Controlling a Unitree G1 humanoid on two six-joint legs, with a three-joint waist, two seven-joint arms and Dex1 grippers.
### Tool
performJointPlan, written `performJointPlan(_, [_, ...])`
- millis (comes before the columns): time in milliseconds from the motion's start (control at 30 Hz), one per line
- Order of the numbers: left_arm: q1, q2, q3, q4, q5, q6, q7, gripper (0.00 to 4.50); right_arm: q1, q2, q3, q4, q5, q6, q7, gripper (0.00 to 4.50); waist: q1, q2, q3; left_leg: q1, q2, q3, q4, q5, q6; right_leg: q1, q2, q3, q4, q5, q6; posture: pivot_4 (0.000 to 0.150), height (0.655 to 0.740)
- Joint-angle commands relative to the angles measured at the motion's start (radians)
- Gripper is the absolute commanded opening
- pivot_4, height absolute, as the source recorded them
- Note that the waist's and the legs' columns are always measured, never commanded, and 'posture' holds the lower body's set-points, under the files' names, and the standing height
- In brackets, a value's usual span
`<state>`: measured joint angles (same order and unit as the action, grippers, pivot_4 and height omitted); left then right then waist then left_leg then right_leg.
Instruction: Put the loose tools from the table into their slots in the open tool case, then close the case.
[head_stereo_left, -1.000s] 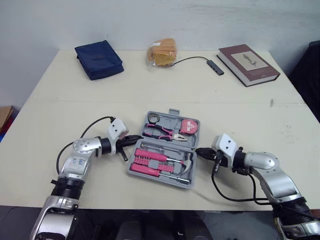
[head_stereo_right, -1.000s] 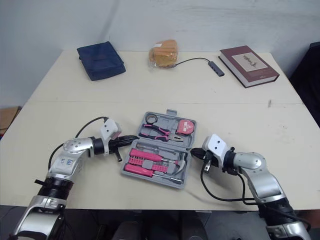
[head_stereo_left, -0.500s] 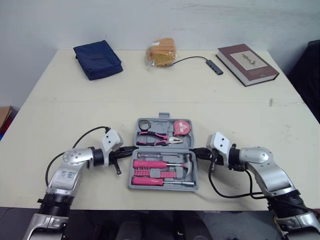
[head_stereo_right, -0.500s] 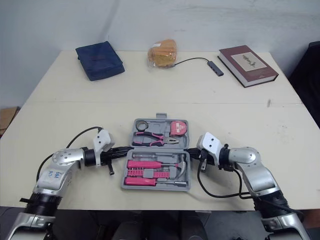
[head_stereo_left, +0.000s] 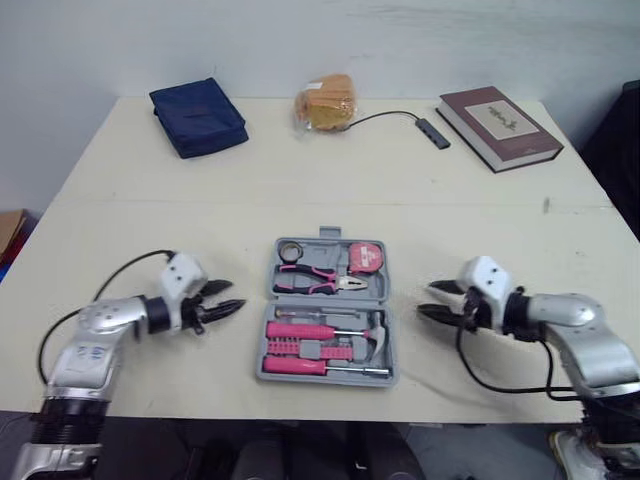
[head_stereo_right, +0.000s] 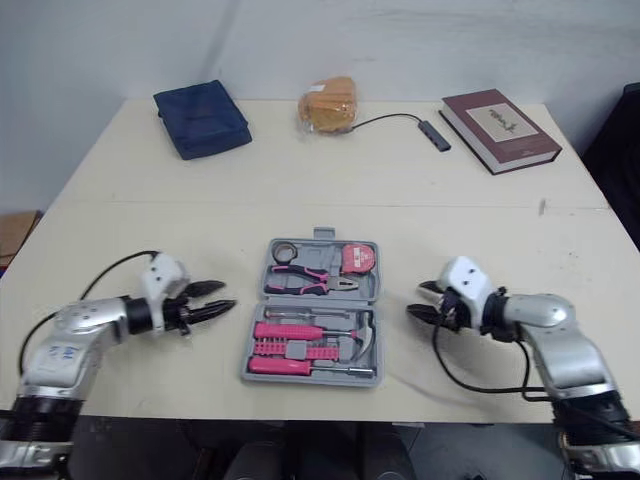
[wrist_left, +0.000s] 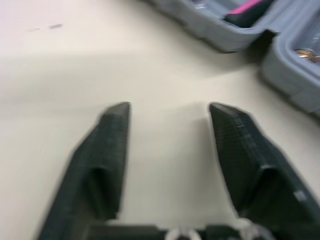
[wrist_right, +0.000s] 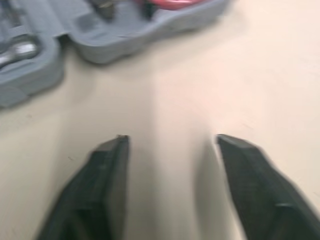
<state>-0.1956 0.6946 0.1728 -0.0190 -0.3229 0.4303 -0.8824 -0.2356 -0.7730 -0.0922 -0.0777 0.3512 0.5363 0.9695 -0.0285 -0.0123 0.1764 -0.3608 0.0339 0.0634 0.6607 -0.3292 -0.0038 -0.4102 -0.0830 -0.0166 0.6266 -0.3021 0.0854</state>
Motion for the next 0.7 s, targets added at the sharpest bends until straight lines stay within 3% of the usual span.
performJointPlan(33, [-0.051,0.025,0.082,-0.131,-0.089,0.237,0.101,3.97,-0.068,-0.055,-0.059,-0.142,0.117,0.368,-0.088,4.5,0.0,0.0,0.0,0.0,0.0,0.0,0.0,0.0,0.0,-0.001,0.0,0.0,0.0,0.0,0.0,0.15,0.74])
performJointPlan(67, [-0.089,0.023,0.085,-0.163,-0.095,0.4,0.179,4.27,-0.093,-0.095,-0.023,-0.178,0.115,0.469,-0.101,4.5,0.0,0.001,0.001,-0.001,0.0,-0.001,0.0,0.0,0.0,-0.001,-0.001,0.0,0.001,0.0,0.0,0.15,0.74])
performJointPlan(133, [-0.149,0.002,0.077,-0.225,-0.134,0.552,0.246,4.42,-0.156,-0.122,0.021,-0.231,0.156,0.657,-0.125,4.5,0.001,0.001,0.001,-0.001,-0.001,-0.002,0.0,0.001,0.0,-0.001,-0.001,-0.001,0.001,0.0,0.0,0.15,0.74])
performJointPlan(200, [-0.223,-0.041,0.063,-0.264,-0.175,0.706,0.304,4.42,-0.25,-0.015,-0.05,-0.228,0.243,0.82,-0.177,4.5,0.002,0.001,0.0,-0.002,-0.001,-0.003,0.0,0.001,0.0,-0.001,-0.001,-0.002,0.0,0.0,-0.001,0.15,0.74])
performJointPlan(300, [-0.3,-0.063,-0.003,-0.297,-0.191,0.876,0.349,4.42,-0.398,0.134,-0.13,-0.162,0.246,1.028,-0.279,4.5,-0.003,0.0,0.001,-0.008,-0.002,-0.003,0.001,0.001,-0.001,-0.005,0.0,-0.002,0.001,0.0,0.0,0.15,0.74])
performJointPlan(400, [-0.352,-0.156,-0.004,-0.271,-0.156,0.908,0.456,4.42,-0.464,0.173,-0.081,-0.104,0.233,1.078,-0.366,4.5,0.004,0.0,0.001,-0.011,-0.002,-0.003,0.001,0.004,-0.006,-0.008,0.001,-0.002,0.001,0.001,0.001,0.15,0.74])
performJointPlan(700, [-0.37,-0.224,-0.019,-0.254,-0.116,0.934,0.565,4.42,-0.512,0.265,-0.029,-0.078,0.247,1.078,-0.58,4.5,0.002,0.0,0.001,-0.014,-0.003,0.0,0.002,0.005,-0.005,-0.009,0.002,-0.001,0.001,0.001,0.002,0.15,0.74])
